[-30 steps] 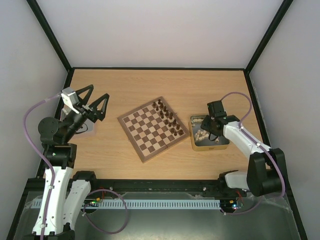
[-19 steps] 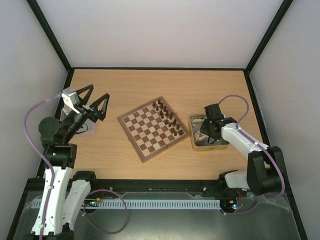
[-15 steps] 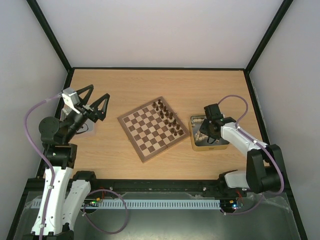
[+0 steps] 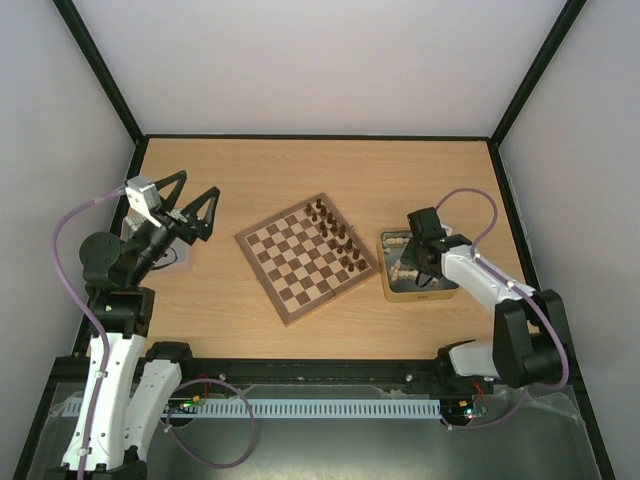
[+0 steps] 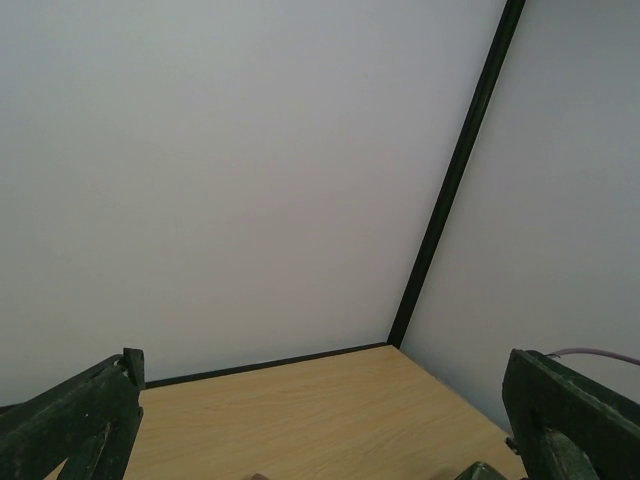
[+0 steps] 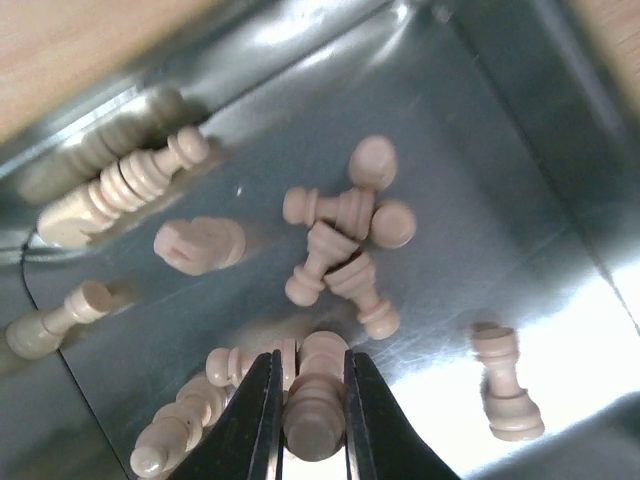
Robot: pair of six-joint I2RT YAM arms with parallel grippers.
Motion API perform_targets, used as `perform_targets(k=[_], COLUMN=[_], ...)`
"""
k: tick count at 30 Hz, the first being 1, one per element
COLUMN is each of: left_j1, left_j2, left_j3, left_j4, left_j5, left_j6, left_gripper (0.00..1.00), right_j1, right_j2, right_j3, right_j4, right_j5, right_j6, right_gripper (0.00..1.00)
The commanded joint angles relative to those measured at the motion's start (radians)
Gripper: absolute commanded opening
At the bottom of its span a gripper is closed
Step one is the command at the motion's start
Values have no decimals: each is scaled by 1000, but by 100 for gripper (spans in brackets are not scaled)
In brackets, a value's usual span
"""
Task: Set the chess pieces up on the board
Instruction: Pick up the chess piece from the storage box.
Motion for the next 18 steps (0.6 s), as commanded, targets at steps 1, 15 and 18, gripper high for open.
perform_targets(k=[1, 15, 18], left_j1=[-5, -6, -7], left_j2=[6, 53, 71], left_j3=[7, 4, 1], left_j4=[26, 21, 24], left_j5=[-15, -38, -24], left_j6=[5, -30, -49], left_gripper=[100, 100, 100], right_j1=[6, 6, 6], right_j2=[-86, -169, -171], right_j3=[57, 114, 120], right_j4=[-59, -2, -12], right_j5=[141, -175, -177], right_j6=[5, -98, -105], right_gripper=[2, 2, 2])
